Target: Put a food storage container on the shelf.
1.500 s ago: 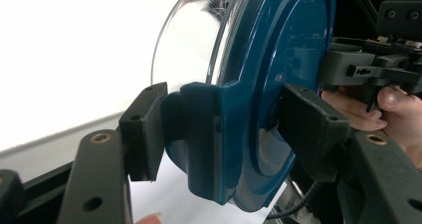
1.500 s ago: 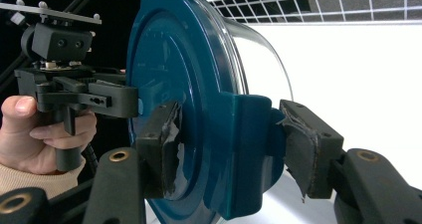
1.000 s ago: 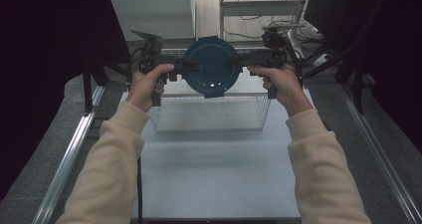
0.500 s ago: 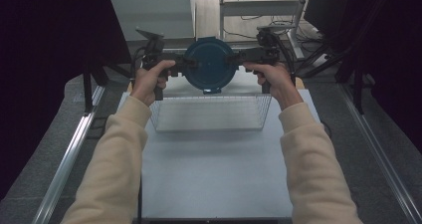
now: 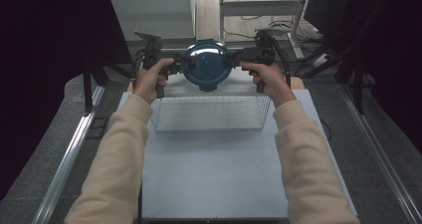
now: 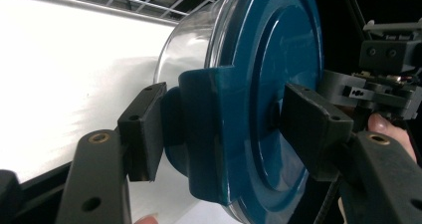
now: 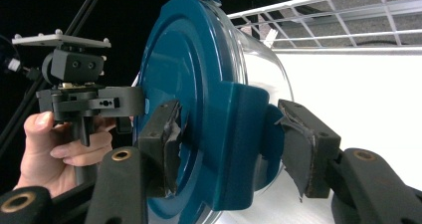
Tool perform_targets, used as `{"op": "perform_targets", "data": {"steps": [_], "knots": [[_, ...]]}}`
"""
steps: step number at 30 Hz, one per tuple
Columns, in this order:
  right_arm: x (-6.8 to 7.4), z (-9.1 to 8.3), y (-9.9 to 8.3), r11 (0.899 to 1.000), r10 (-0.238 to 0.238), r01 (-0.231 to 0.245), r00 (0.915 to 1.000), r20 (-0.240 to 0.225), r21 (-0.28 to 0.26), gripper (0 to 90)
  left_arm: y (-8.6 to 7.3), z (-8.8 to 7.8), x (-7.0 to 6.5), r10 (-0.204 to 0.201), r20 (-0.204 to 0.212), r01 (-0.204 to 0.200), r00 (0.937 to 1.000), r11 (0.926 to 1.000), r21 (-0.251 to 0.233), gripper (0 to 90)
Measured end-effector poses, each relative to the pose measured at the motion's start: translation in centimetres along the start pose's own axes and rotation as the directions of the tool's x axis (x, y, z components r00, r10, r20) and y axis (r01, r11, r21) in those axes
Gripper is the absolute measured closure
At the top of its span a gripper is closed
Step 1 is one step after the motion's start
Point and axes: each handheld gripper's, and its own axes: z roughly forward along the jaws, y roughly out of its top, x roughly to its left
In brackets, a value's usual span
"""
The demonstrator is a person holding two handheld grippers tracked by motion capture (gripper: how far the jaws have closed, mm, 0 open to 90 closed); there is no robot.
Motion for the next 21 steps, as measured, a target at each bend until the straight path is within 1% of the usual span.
{"op": "perform_targets", "data": {"steps": [2, 3, 4, 5, 6, 7, 8, 9, 10, 11, 12, 13, 16, 20, 21], "knots": [[-0.1, 0.1, 0.1, 1.0, 0.016, -0.016, 0.9999, 0.001, 0.003, 43.7, 0.1, 0.1, 0.1, -0.002, 0.0, 0.002, 1.0, 1.0, 0.0, 37.1], [-0.3, 0.1, 0.2, 1.0, 0.031, -0.031, 0.9995, 0.0, 0.006, 43.6, 0.2, 0.3, 0.4, -0.02, 0.004, 0.02, 0.9998, 0.9998, -0.007, 37.1], [-0.3, 0.1, 0.2, 1.0, 0.031, -0.031, 0.9995, 0.0, 0.006, 43.6, 0.2, 0.3, 0.4, -0.02, 0.004, 0.02, 0.9998, 0.9998, -0.007, 37.0], [-0.6, 0.3, 0.3, 0.998, 0.059, -0.059, 0.9983, 0.002, 0.009, 43.0, 0.3, 0.6, 0.5, -0.033, 0.005, 0.033, 0.9995, 0.9993, -0.02, 37.0], [-0.6, 0.3, 0.3, 0.998, 0.059, -0.059, 0.9983, 0.002, 0.009, 43.0, 0.3, 0.6, 0.5, -0.033, 0.005, 0.033, 0.9995, 0.9993, -0.02, 37.0], [-0.9, 0.4, 0.4, 0.996, 0.084, -0.084, 0.9964, 0.01, 0.014, 41.5, 0.4, 0.8, 0.7, -0.043, 0.002, 0.043, 0.9991, 0.9989, -0.019, 36.9], [-0.9, 0.4, 0.4, 0.996, 0.084, -0.084, 0.9964, 0.01, 0.014, 41.5, 0.4, 0.8, 0.7, -0.043, 0.002, 0.043, 0.9991, 0.9989, -0.019, 36.6], [-1.2, 0.7, 0.4, 0.994, 0.104, -0.104, 0.9944, 0.021, 0.017, 39.3, 0.4, 1.1, 0.9, -0.055, 0.002, 0.055, 0.9985, 0.9984, -0.011, 36.3], [-1.2, 0.7, 0.4, 0.994, 0.104, -0.104, 0.9944, 0.021, 0.017, 39.3, 0.4, 1.1, 0.9, -0.055, 0.002, 0.055, 0.9985, 0.9984, -0.011, 36.0], [-1.7, 0.9, 0.3, 0.991, 0.132, -0.132, 0.9911, 0.019, 0.017, 38.6, 0.4, 1.1, 1.1, -0.058, 0.006, 0.058, 0.9983, 0.9983, -0.008, 36.0], [-1.9, 1.0, 0.3, 0.988, 0.155, -0.156, 0.9878, 0.014, 0.018, 38.5, 0.4, 1.2, 1.2, -0.065, 0.014, 0.065, 0.9978, 0.9978, -0.012, 36.1], [-2.2, 1.1, 0.3, 0.987, 0.161, -0.161, 0.9869, 0.013, 0.014, 38.1, 0.3, 1.2, 1.3, -0.062, 0.015, 0.062, 0.998, 0.9979, -0.021, 36.4], [-2.2, 1.1, 0.2, 0.985, 0.172, -0.172, 0.985, 0.007, 0.014, 38.0, 0.3, 1.2, 1.3, -0.059, 0.013, 0.059, 0.9982, 0.998, -0.023, 36.4], [-2.1, 1.1, 0.2, 0.987, 0.159, -0.159, 0.9872, 0.02, 0.007, 36.3, 0.2, 1.3, 1.3, -0.052, 0.015, 0.053, 0.9985, 0.9982, -0.03, 35.8], [-2.0, 1.2, 0.2, 0.989, 0.145, -0.145, 0.9891, 0.026, 0.005, 34.9, 0.1, 1.3, 1.3, -0.044, 0.016, 0.044, 0.9989, 0.9984, -0.036, 35.8]]}}
